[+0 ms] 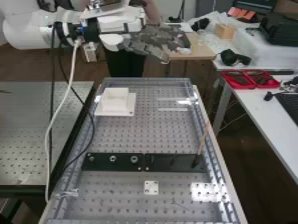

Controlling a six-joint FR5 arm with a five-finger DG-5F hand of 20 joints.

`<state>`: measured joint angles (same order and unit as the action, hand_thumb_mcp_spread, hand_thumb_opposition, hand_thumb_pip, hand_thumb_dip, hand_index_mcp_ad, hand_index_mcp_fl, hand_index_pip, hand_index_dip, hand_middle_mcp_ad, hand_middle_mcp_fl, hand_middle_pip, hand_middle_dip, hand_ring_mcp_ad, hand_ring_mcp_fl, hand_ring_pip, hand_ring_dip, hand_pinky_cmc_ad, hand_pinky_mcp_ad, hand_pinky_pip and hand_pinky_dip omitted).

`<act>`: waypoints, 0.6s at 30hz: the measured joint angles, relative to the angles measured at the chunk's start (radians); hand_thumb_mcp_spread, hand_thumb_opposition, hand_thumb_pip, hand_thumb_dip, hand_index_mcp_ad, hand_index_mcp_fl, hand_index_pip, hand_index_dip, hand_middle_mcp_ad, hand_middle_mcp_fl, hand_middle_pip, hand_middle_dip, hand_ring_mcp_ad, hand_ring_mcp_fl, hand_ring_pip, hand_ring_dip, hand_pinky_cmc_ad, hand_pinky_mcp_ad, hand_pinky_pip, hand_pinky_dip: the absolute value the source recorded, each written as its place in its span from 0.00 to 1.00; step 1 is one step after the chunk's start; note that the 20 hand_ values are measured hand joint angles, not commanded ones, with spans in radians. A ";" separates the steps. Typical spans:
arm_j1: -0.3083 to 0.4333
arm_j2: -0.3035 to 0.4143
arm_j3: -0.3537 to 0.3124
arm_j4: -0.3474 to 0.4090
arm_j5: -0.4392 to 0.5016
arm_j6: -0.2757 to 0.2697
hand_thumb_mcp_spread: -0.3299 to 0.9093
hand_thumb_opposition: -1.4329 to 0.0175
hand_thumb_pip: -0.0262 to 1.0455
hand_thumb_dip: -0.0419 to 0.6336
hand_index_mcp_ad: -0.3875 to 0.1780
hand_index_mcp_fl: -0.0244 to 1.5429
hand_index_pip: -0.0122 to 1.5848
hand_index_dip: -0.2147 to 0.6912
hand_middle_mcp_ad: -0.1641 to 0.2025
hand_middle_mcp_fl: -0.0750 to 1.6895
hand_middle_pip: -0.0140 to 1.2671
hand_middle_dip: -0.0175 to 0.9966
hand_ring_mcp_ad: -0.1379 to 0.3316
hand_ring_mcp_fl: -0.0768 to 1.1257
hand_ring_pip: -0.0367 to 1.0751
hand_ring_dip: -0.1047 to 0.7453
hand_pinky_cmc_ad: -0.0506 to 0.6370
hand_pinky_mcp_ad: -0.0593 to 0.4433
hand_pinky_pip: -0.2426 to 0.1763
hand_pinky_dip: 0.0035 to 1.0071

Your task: Grab the paper clip and place it in the clear container

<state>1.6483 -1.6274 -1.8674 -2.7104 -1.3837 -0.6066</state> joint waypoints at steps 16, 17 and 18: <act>-0.017 0.037 0.003 -0.028 0.021 -0.037 0.52 0.46 0.42 0.36 0.45 0.31 0.06 0.23 0.61 0.26 0.10 0.53 0.56 0.12 0.13 0.41 0.68 0.77 0.40 0.50; -0.019 0.037 0.006 -0.038 0.019 -0.036 0.52 0.46 0.42 0.36 0.45 0.31 0.06 0.24 0.61 0.26 0.09 0.52 0.56 0.12 0.13 0.41 0.68 0.77 0.40 0.51; -0.020 0.037 0.008 -0.044 0.017 -0.035 0.52 0.46 0.42 0.36 0.45 0.31 0.06 0.24 0.61 0.26 0.09 0.52 0.56 0.12 0.13 0.41 0.68 0.77 0.40 0.51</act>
<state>1.6286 -1.5901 -1.8590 -2.7540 -1.3662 -0.6421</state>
